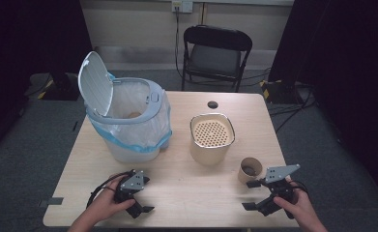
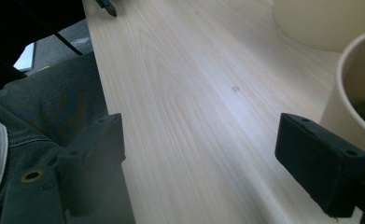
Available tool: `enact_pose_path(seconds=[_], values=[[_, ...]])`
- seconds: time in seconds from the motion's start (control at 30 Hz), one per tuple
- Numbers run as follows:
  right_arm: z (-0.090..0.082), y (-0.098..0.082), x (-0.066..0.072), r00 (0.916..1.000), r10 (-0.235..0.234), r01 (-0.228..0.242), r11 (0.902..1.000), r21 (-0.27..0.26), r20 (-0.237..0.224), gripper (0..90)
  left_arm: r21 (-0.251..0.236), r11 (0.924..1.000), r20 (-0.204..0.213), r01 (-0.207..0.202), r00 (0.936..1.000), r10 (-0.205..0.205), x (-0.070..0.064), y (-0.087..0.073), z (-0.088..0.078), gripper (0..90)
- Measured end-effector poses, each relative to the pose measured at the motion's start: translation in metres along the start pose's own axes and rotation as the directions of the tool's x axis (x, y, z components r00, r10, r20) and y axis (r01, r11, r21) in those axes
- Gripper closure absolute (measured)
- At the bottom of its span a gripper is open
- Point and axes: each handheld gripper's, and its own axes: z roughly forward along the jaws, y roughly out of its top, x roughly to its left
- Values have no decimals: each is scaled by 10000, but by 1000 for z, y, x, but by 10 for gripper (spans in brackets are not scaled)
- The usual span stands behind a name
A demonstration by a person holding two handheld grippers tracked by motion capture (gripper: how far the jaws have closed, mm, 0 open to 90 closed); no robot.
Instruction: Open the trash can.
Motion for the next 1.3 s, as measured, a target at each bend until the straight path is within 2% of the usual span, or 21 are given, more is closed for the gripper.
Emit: enact_pose_path(seconds=[0.17, 0.57, 0.77, 0.97, 1.07, 1.17, 1.3], values=[[-6, -6, -2, 9991, 69, -67, 10000, -54, 410, 152, 0, 10000, 2, 4, 10000, -4, 0, 0, 0, 0], [-20, -21, -11, 9948, 465, -441, 9986, -279, 901, 152, -1, 10000, -5, 2, 10000, -2, 0, 0, 0, 0], [-20, -28, -18, 9871, 756, -718, 9969, -319, 1411, 152, 2, 10000, -2, 3, 10000, -3, 0, 0, 0, 0], [-22, -34, -28, 9734, 1163, -1043, 9921, -702, 1972, 150, 3, 10000, 2, 4, 10000, -4, 0, 0, 0, 0], [-21, -36, -32, 9701, 1208, -1064, 9912, -783, 2106, 151, 5, 10000, 2, 5, 10000, -5, 0, 0, 0, 0], [-17, -37, -37, 9720, 1375, -1223, 9884, -895, 1905, 156, 23, 10000, 4, -7, 10000, 7, 0, 0, 0, 0], [-14, -37, -41, 9702, 1384, -1218, 9881, -936, 1988, 157, 13, 10000, 4, 1, 10000, -1, 0, 0, 0, 0]])
